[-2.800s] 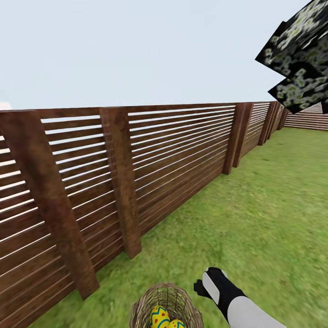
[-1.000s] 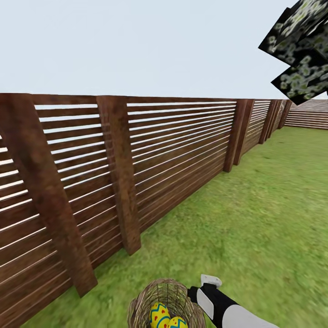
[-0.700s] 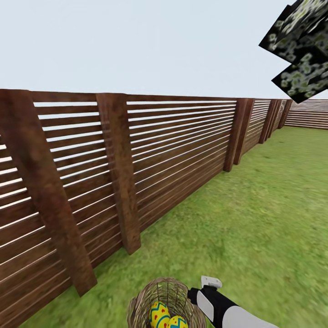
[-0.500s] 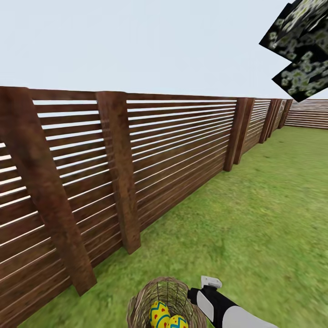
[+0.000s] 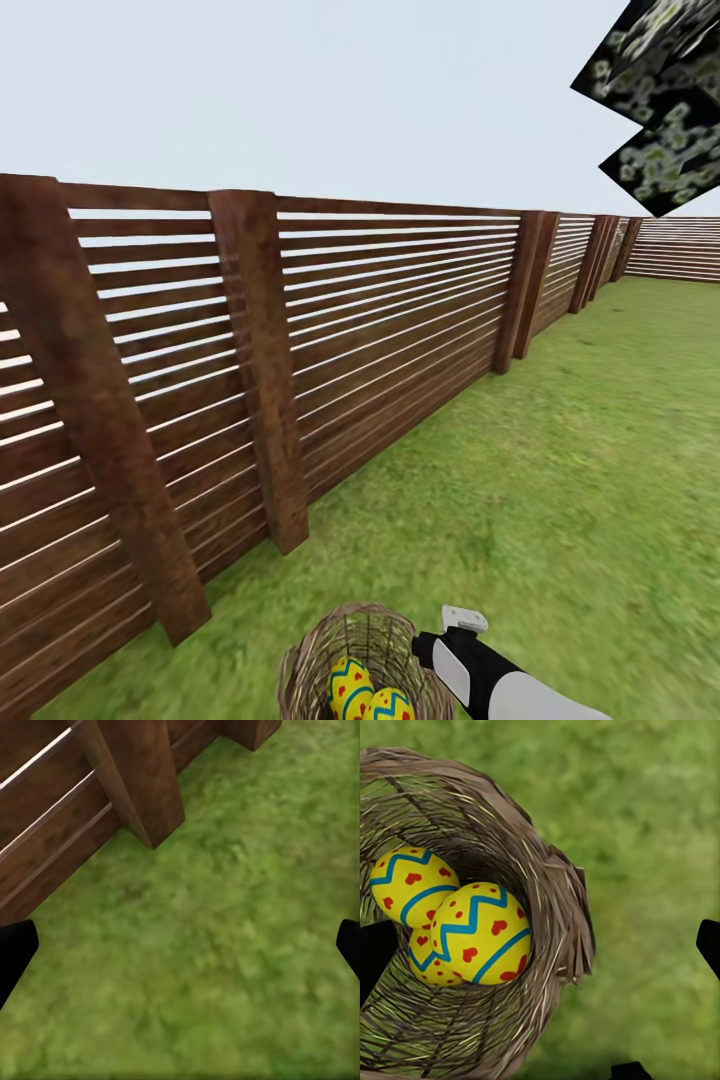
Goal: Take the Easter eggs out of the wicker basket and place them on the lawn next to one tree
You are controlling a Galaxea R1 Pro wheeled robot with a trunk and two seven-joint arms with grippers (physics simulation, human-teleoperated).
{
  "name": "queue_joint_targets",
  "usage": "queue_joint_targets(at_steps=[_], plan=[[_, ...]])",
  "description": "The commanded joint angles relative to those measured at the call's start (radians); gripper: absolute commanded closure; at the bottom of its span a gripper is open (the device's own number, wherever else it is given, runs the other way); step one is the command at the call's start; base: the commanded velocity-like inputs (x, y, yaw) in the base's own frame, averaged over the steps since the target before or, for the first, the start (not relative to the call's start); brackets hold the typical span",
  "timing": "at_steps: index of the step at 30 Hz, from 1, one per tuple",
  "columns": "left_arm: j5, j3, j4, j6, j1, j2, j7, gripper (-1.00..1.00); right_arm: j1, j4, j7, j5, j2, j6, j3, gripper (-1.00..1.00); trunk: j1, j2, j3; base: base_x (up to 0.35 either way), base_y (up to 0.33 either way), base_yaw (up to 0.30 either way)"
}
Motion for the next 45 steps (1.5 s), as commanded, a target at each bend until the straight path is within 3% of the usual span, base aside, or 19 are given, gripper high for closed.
queue_joint_targets(at_steps=[1, 37, 45], plan=[[0.01, 0.001, 0.0, 0.001, 0.0, 0.0, -0.005, -1.0, 0.0, -0.002, -0.005, -0.006, 0.0, 0.006, 0.004, -1.0, 0.004, -0.008, -0.004, 0.0, 0.0, 0.0], [0.01, 0.002, 0.0, 0.001, 0.001, 0.0, -0.005, -1.0, 0.0, -0.006, -0.005, -0.018, -0.018, 0.01, -0.011, -1.0, 0.142, -0.26, -0.117, 0.0, 0.0, 0.0], [0.009, 0.002, 0.0, 0.001, 0.001, 0.0, -0.005, -1.0, -0.002, -0.017, -0.005, -0.018, -0.037, 0.018, -0.012, -1.0, 0.173, -0.316, -0.142, 0.0, 0.0, 0.0]])
